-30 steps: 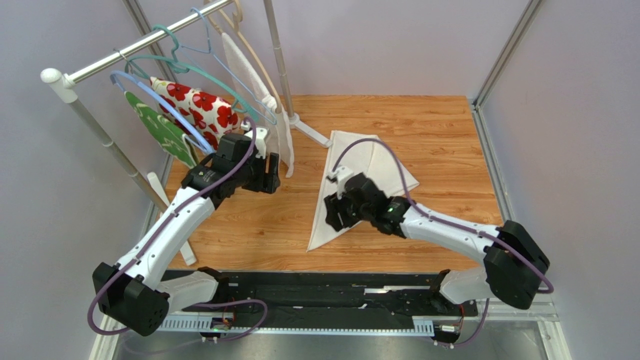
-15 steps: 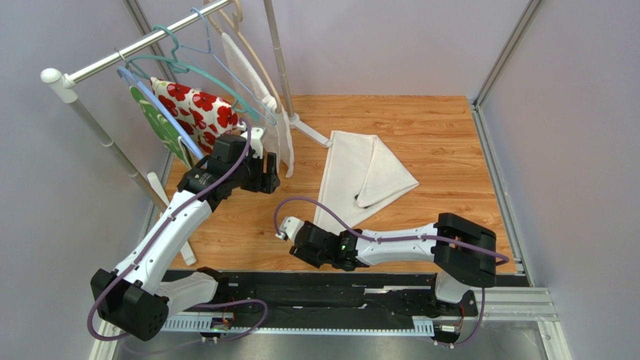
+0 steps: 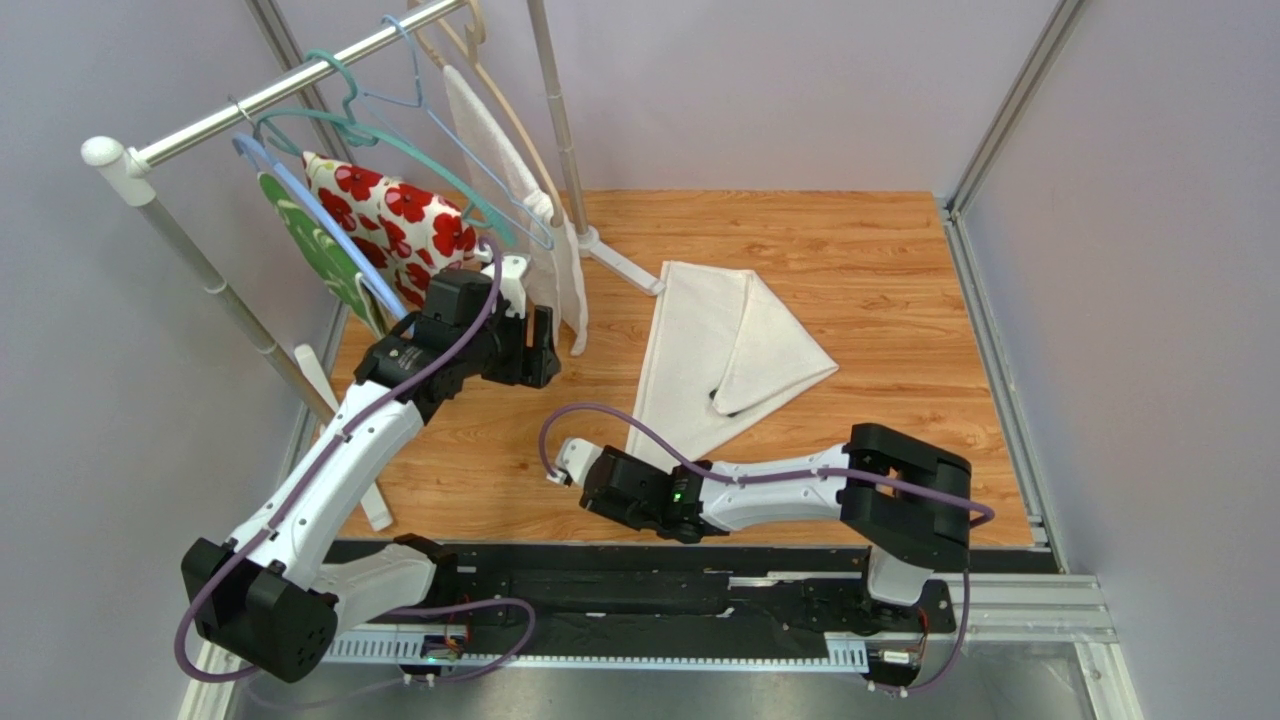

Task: Fold the napkin, place the utensils inside, and roll it up
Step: Fold the napkin

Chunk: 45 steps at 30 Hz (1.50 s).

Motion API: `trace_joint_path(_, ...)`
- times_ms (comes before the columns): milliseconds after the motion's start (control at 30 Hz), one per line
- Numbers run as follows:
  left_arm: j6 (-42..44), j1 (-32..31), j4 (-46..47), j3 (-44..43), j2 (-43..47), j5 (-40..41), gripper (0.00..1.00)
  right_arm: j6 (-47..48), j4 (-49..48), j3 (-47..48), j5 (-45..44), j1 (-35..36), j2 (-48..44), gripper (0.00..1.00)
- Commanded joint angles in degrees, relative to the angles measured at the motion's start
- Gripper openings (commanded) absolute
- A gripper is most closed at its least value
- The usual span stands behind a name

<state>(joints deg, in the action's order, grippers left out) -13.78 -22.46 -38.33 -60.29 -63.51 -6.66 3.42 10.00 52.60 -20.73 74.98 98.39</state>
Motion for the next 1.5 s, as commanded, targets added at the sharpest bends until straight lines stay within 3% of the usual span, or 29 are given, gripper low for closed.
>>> trace_joint_path(0,-0.72,0.4,1.41,-0.09,0.84,-0.64,0.74,1.94,-3.49,0.58,0.08,0.17,1.28,0.47)
trace_joint_path(133,-0.81,0.49,1.41,-0.09,0.84,-0.55,0.74,1.24,-3.67,0.58,2.7,-0.62,2.59,0.45)
trace_joint_path(233,-0.81,0.49,1.41,0.0,0.84,-0.64,0.74,0.62,-2.8,0.93,5.34,-1.5,3.74,0.38)
trace_joint_path(267,-0.72,0.49,1.41,-0.09,0.84,-0.73,0.74,0.54,-2.62,0.93,5.96,-1.68,3.83,0.29)
trace_joint_path(333,-0.72,0.57,1.41,-0.18,0.84,-0.73,0.74,0.01,-1.83,1.01,7.54,-2.12,4.35,0.21)
trace_joint_path(367,-0.72,0.57,1.33,-0.09,1.01,-0.55,0.74,-0.25,-1.65,1.1,8.24,-2.38,4.44,0.07)
trace_joint_path(400,-0.72,0.66,1.32,-0.18,1.19,-0.46,0.74,-0.52,-1.13,1.36,8.77,-2.56,4.44,0.0)
trace_joint_path(700,-0.72,1.36,1.32,0.0,2.77,1.73,0.74,-7.9,-2.35,5.32,18.7,-2.56,0.67,0.0)
trace_joint_path(967,-0.72,2.51,1.41,0.26,4.53,4.9,0.74,-12.47,1.33,6.99,11.07,-5.27,-8.54,0.0)
trace_joint_path(1467,-0.81,4.0,1.5,0.26,3.13,4.9,0.74,-23.72,9.33,2.43,5.08,-35.75,-31.32,0.0)
